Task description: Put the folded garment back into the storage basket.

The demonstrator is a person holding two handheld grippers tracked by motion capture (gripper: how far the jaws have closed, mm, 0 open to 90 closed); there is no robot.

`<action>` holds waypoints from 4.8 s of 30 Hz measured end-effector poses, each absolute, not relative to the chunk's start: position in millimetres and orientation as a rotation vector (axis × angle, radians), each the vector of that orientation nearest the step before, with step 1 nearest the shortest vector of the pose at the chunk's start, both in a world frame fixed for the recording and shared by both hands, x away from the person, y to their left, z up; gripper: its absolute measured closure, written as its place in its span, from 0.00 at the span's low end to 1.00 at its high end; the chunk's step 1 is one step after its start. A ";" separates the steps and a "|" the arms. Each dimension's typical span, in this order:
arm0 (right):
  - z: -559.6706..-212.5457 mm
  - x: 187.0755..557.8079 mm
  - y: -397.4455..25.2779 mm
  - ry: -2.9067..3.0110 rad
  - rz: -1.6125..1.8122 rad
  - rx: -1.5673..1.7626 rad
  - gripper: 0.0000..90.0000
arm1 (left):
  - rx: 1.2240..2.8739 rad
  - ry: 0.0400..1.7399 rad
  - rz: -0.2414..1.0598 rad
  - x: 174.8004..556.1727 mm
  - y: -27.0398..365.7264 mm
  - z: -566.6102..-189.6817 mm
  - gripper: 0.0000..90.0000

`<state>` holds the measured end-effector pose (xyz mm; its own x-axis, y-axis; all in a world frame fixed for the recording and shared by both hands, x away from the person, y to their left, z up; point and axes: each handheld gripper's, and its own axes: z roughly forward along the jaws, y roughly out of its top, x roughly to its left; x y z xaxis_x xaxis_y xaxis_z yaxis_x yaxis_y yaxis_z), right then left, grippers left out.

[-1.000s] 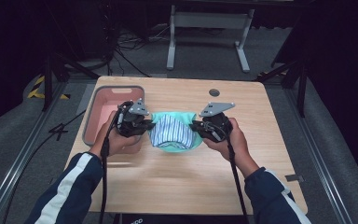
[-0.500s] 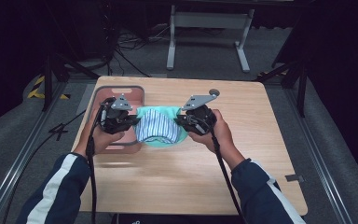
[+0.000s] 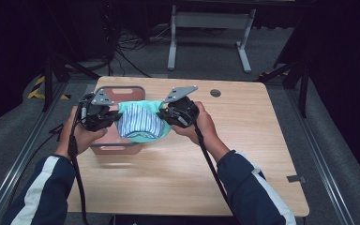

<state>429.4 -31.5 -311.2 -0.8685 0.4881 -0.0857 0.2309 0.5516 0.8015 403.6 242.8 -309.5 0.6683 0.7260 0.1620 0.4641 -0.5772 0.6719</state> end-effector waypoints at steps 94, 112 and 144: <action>-371.0 473.7 50.5 2.632 0.992 0.563 0.59 | 2.194 1.041 0.680 403.7 276.3 -349.7 0.58; -355.1 461.4 8.8 2.556 0.895 0.543 0.46 | 2.165 0.945 0.668 378.1 245.2 -343.0 0.37; -364.8 427.7 -74.7 2.496 0.783 0.547 0.33 | 2.236 0.780 0.656 342.9 195.4 -368.3 0.21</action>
